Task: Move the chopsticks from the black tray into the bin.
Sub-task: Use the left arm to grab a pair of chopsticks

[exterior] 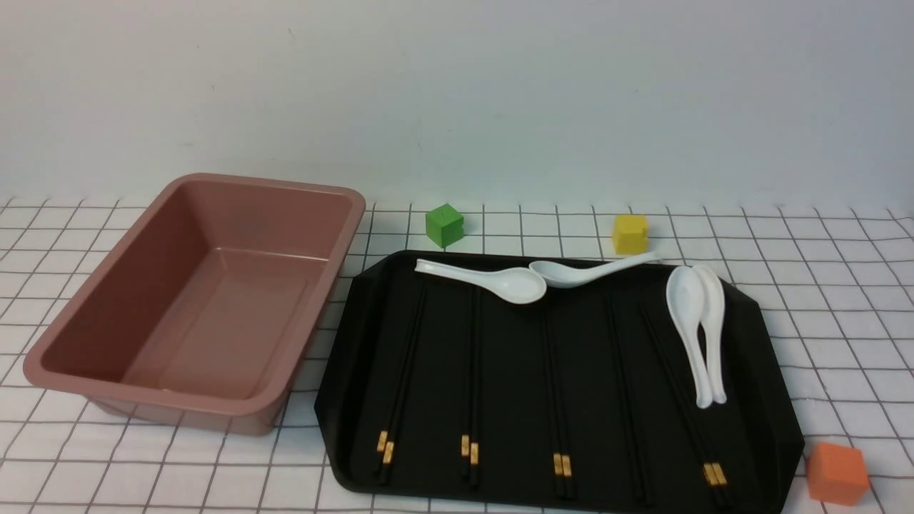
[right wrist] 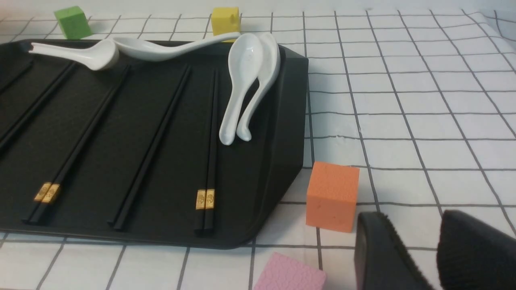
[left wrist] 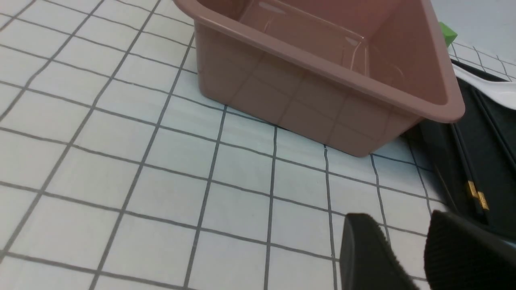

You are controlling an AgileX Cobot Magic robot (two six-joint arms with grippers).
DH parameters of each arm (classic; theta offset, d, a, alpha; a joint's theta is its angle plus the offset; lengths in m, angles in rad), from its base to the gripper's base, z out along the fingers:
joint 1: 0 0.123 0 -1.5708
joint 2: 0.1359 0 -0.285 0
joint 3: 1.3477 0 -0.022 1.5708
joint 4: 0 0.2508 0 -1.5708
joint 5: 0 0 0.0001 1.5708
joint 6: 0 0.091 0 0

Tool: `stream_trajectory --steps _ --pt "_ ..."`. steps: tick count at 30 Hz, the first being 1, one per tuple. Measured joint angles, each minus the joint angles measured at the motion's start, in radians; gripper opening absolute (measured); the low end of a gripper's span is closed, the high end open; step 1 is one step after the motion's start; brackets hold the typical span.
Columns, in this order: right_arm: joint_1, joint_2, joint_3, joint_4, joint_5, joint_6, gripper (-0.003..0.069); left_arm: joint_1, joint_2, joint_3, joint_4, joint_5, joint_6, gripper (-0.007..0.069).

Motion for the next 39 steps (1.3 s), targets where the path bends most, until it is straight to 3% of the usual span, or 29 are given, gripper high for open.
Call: stream_trajectory --steps 10,15,17,20,24,26,32,34,36,37,39 --pt "0.000 0.000 0.000 0.000 0.000 0.000 0.0240 0.000 0.000 0.000 -0.037 0.000 -0.029 0.0238" --pt "0.000 0.000 0.000 0.000 0.000 0.000 0.0240 0.000 0.000 0.000 -0.379 0.000 -0.298 0.0238" --pt "0.000 0.000 0.000 0.000 0.000 0.000 0.0240 0.000 0.000 0.000 -0.581 -0.001 -0.426 0.0238" --pt "0.000 0.000 0.000 0.000 0.000 0.000 0.0240 0.000 0.000 0.000 -0.736 -0.018 -0.513 0.0238" --pt "0.000 0.000 0.000 0.000 0.000 0.001 0.0240 0.000 0.000 0.000 -0.862 -0.084 -0.542 0.0238" --pt "0.000 0.000 0.000 0.000 0.000 0.001 0.0240 0.000 0.000 -0.014 -0.898 -0.115 -0.504 0.0224" --pt "0.000 0.000 0.000 0.000 0.000 0.001 0.0240 0.000 0.076 -0.287 -0.903 -0.125 -0.162 0.0062" --pt "-0.001 0.000 0.000 0.000 0.000 0.001 0.0240 0.000 0.240 -0.431 -0.836 0.015 -0.016 -0.0013" --pt "-0.001 0.000 0.000 0.000 0.000 0.001 0.0240 0.000 0.311 -0.491 -0.800 0.090 0.032 -0.0013" --pt "-0.001 0.000 0.000 0.000 0.000 0.001 0.0240 0.000 0.491 -0.587 -0.699 0.303 0.094 -0.0013" --pt "-0.001 0.000 0.000 0.000 0.000 0.001 0.0240 0.000 0.668 -0.692 -0.600 0.497 0.149 -0.0013"
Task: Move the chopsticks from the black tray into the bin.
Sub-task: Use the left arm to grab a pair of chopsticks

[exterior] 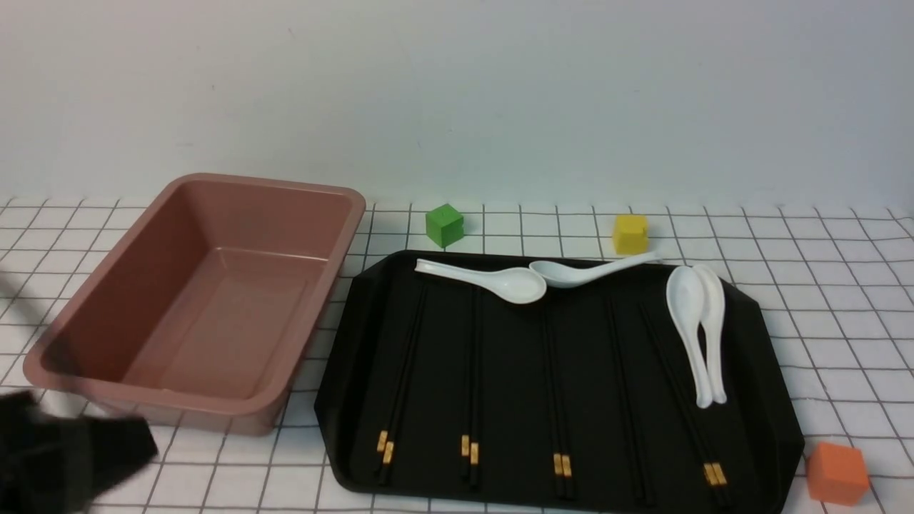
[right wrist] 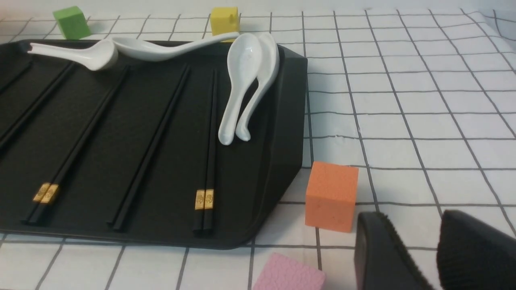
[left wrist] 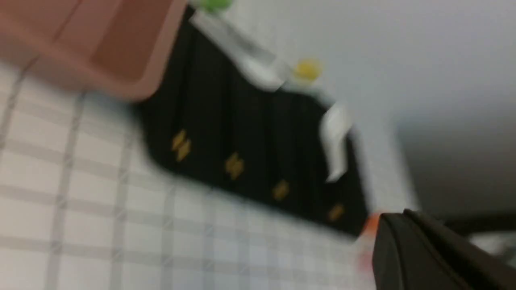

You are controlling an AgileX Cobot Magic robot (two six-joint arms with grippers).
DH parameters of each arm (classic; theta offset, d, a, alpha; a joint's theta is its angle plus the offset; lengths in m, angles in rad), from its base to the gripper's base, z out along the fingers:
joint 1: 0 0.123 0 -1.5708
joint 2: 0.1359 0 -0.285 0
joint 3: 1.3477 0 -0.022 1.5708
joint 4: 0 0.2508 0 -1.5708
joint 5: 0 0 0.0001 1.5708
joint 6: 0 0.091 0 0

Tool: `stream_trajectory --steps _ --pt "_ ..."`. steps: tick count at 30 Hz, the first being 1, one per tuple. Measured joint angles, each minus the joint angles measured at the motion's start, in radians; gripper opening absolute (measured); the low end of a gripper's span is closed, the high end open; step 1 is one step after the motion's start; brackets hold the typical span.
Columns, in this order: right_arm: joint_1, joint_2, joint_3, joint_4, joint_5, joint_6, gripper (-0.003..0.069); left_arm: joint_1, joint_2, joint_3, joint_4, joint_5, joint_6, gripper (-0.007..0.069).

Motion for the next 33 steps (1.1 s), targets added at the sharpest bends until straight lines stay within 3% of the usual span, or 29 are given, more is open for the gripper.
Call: stream_trajectory --steps 3,9,16,20,24,33 --pt "0.000 0.000 0.000 0.000 0.000 0.000 0.0240 0.000 0.337 -0.156 0.141 0.223 0.106 -0.0013" --pt "0.000 0.000 0.000 0.000 0.001 0.000 0.0240 -0.064 0.605 -0.291 0.149 0.210 0.152 -0.0013" --pt "0.000 0.000 0.000 0.000 0.001 0.000 0.0240 -0.338 0.835 -0.443 0.289 0.129 -0.044 -0.0013" --pt "0.000 0.000 0.000 0.000 0.001 0.000 0.0240 -0.417 0.950 -0.531 0.383 0.107 -0.148 0.0004" --pt "0.000 0.000 0.000 0.000 0.001 0.000 0.0240 -0.466 1.104 -0.634 0.457 0.057 -0.227 0.0080" --pt "0.000 0.000 0.000 0.000 0.001 0.000 0.0240 -0.467 1.270 -0.672 0.553 -0.119 -0.240 0.0262"
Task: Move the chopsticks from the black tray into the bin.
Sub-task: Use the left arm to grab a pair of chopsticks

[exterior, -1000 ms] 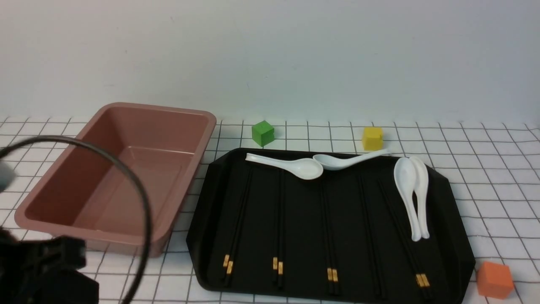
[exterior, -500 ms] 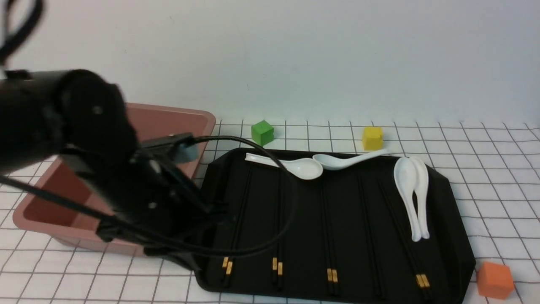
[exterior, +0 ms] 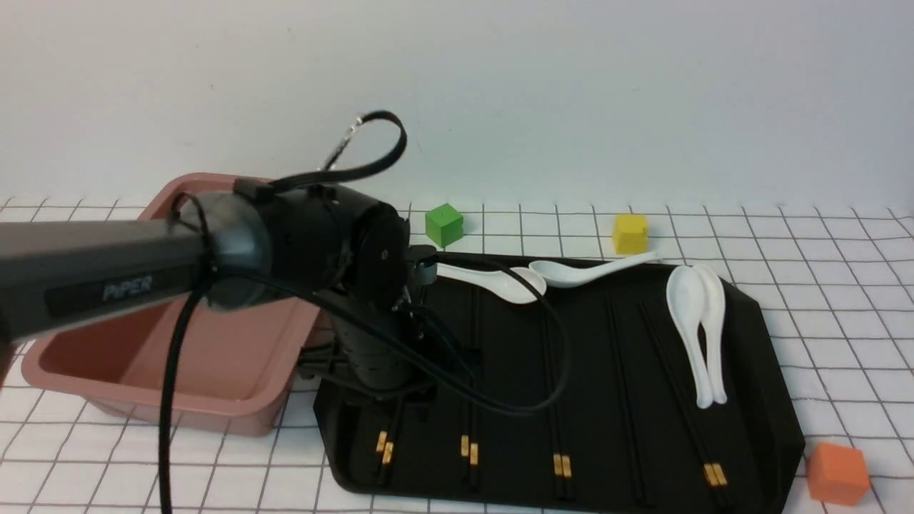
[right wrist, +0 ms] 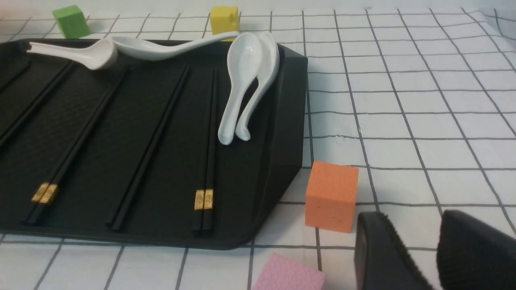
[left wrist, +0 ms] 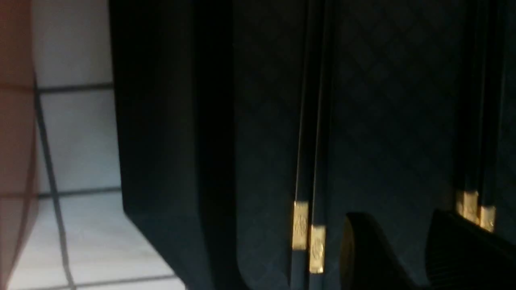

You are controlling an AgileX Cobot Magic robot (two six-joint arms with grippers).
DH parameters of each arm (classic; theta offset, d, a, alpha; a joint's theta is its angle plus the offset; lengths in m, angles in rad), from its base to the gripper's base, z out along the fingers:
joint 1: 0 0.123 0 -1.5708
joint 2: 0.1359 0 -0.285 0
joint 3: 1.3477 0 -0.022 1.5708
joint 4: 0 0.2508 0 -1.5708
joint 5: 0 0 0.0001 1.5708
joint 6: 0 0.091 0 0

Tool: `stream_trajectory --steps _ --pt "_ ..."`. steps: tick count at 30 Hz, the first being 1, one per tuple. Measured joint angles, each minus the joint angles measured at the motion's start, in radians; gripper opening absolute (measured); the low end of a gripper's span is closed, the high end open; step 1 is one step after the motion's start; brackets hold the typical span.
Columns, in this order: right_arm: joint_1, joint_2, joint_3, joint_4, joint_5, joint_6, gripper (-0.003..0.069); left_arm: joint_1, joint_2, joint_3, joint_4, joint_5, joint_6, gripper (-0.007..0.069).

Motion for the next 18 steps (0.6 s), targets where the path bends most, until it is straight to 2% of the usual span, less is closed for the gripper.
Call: stream_trajectory --steps 8,18 --pt "0.000 0.000 0.000 0.000 0.000 0.000 0.0240 0.000 0.066 0.000 0.079 -0.045 0.000 0.0292" --pt "0.000 0.000 0.000 0.000 0.000 0.000 0.0240 0.000 0.088 -0.006 0.093 -0.044 0.000 0.0288"
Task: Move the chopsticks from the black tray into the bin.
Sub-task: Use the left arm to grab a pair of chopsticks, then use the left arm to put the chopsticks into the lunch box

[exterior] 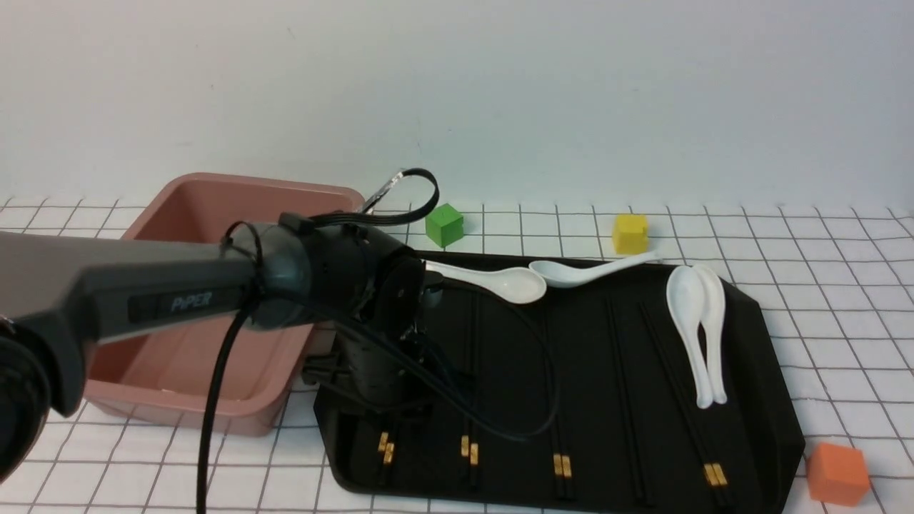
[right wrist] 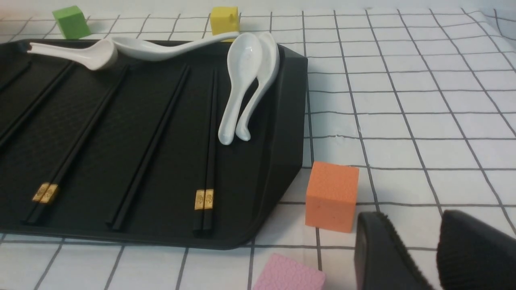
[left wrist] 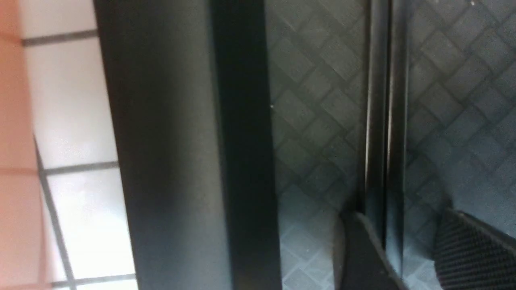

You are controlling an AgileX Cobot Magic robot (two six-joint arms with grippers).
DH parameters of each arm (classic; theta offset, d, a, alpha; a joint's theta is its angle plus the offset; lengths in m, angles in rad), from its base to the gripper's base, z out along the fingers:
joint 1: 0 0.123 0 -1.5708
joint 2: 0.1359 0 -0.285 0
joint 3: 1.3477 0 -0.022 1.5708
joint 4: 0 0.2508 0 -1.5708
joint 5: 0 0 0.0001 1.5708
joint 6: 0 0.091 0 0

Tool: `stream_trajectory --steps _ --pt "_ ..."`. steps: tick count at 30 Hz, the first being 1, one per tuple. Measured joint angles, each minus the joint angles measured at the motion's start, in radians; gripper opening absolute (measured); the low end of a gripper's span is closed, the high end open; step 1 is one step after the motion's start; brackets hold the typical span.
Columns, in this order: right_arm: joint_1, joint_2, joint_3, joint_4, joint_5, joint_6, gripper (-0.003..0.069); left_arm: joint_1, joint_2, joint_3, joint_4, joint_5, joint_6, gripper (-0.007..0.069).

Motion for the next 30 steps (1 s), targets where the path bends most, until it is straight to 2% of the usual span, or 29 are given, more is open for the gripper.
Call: stream_trajectory --steps 3,6,13,17,20,24,28,30 --pt "0.000 0.000 0.000 0.000 0.000 0.000 0.0240 0.000 0.001 0.000 -0.001 0.014 -0.001 0.0232" --pt "0.000 0.000 0.000 0.000 0.000 0.000 0.0240 0.000 0.001 -0.003 -0.010 0.038 -0.038 0.0111" --pt "0.000 0.000 0.000 0.000 0.000 0.000 0.0240 -0.015 -0.033 -0.003 -0.023 0.073 -0.087 0.0121" --pt "0.000 0.000 0.000 0.000 0.000 0.000 0.0240 -0.017 -0.189 -0.010 -0.055 0.122 -0.090 0.0121" --pt "0.000 0.000 0.000 0.000 0.000 0.000 0.0240 0.038 -0.302 -0.032 -0.060 0.141 -0.080 0.0121" --pt "0.000 0.000 0.000 0.000 0.000 0.000 0.0240 0.223 -0.401 -0.041 -0.062 0.197 -0.043 0.0121" --pt "0.000 0.000 0.000 0.000 0.000 0.000 0.0240 0.382 -0.368 -0.040 -0.065 0.215 -0.023 0.0121" --pt "0.000 0.000 0.000 0.000 0.000 0.000 0.0240 0.422 -0.333 -0.039 -0.065 0.196 -0.010 0.0121"
